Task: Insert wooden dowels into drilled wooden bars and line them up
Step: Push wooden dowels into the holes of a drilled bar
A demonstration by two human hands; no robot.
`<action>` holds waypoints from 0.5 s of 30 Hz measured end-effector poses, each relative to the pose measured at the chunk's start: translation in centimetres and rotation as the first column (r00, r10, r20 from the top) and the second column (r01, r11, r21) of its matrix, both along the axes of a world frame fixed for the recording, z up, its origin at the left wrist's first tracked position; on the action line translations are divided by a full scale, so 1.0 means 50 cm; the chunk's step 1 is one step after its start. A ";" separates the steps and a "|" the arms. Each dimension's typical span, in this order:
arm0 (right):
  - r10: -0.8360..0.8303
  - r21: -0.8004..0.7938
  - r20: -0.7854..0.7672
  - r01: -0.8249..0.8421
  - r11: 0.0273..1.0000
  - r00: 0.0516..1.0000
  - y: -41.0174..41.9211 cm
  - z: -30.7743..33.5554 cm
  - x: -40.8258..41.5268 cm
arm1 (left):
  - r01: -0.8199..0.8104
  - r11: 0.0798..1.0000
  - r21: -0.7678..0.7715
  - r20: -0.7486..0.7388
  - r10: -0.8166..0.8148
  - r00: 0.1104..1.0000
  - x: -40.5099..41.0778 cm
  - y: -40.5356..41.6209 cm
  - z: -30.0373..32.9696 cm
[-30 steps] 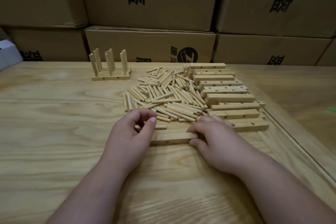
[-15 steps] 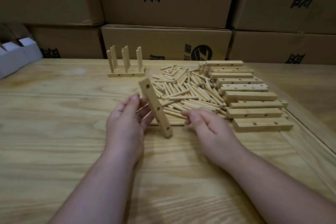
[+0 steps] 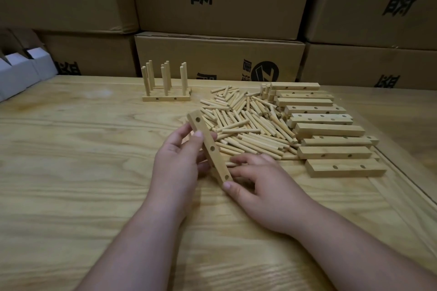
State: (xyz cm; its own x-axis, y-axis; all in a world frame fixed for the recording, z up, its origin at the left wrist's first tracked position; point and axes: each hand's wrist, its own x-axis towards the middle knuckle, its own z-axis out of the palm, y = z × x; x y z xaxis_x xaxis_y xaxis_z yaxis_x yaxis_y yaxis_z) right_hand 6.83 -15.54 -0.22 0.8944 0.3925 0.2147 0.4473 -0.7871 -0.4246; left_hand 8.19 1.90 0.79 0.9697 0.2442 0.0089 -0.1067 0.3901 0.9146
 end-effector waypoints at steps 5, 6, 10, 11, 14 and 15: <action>-0.060 0.089 0.044 0.056 0.994 0.997 -0.004 -0.002 0.005 | -0.140 0.953 -0.269 -0.130 0.108 0.986 0.009 0.028 0.013; -0.087 0.125 0.053 0.080 0.989 0.995 -0.003 -0.001 0.006 | -0.155 0.949 -0.275 -0.156 0.115 0.981 0.010 0.032 0.012; -0.173 0.189 0.035 0.163 0.968 0.984 -0.006 -0.003 0.007 | -0.142 0.961 -0.237 -0.156 0.106 0.982 0.006 0.032 0.009; -0.178 0.165 0.038 0.170 0.972 0.983 -0.007 -0.005 0.008 | -0.136 0.966 -0.222 -0.156 0.103 0.982 0.005 0.031 0.009; -0.200 0.066 0.060 0.196 0.978 0.978 -0.007 -0.008 0.006 | -0.118 0.979 -0.163 -0.163 0.091 0.982 0.007 0.029 0.006; -0.209 0.071 0.057 0.205 0.976 0.976 -0.007 -0.008 0.005 | -0.112 0.984 -0.140 -0.166 0.089 0.982 0.008 0.028 0.005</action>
